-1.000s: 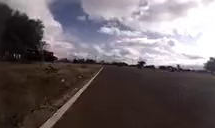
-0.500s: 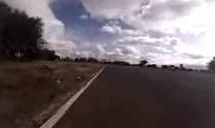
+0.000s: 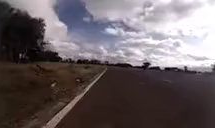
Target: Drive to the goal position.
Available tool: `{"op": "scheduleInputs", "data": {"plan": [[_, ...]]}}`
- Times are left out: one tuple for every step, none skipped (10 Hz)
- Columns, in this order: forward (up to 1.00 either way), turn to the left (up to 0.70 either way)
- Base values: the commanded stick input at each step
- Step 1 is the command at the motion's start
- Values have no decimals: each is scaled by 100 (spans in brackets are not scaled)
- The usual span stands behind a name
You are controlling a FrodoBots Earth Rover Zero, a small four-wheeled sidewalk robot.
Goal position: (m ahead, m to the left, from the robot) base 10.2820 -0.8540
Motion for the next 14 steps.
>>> {"op": "scheduleInputs", "data": {"plan": [[100, -1], [99, -9], [100, -35], [99, -35], [99, -35], [100, -32], [100, 0], [99, 0], [100, 0], [100, 0], [100, 0], [99, 0], [100, 0], [100, 0]]}}
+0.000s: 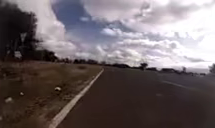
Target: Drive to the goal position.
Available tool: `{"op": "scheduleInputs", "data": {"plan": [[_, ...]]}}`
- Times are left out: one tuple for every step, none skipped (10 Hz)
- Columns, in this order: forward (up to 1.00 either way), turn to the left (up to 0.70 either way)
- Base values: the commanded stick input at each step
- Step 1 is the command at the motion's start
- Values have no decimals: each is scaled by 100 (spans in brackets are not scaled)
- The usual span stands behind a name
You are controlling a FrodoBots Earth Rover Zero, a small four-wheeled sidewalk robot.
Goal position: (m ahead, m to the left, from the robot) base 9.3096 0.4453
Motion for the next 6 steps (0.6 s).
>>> {"op": "scheduleInputs", "data": {"plan": [[99, 0], [100, 0], [100, -8], [99, -18], [99, -13], [100, -2]]}}
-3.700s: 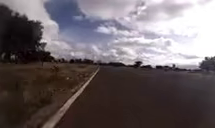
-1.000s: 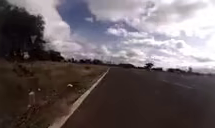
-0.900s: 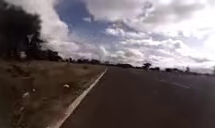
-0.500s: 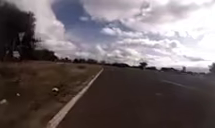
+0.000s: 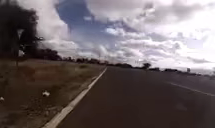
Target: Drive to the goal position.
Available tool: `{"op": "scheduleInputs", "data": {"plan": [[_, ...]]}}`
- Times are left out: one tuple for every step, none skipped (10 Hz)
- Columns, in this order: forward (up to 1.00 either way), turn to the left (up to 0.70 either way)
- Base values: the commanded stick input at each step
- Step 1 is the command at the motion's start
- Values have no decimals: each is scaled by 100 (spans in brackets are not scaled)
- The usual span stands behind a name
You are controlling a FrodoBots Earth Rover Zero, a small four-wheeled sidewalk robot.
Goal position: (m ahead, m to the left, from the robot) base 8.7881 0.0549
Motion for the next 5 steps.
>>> {"op": "scheduleInputs", "data": {"plan": [[100, -16], [100, -35], [100, -16], [100, -1], [100, -21]]}}
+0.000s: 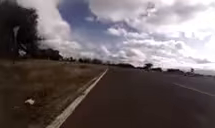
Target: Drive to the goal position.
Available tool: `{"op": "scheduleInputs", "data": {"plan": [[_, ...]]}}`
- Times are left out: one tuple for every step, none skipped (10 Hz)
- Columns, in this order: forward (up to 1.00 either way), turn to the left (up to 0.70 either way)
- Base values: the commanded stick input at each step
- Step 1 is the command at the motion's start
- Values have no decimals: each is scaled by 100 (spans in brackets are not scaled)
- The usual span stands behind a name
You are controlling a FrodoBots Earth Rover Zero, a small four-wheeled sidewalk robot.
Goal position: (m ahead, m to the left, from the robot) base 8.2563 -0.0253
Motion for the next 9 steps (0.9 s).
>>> {"op": "scheduleInputs", "data": {"plan": [[100, -34], [99, -32], [99, 0], [99, 0], [100, -30], [100, -13], [100, -5], [100, -23], [100, -33]]}}
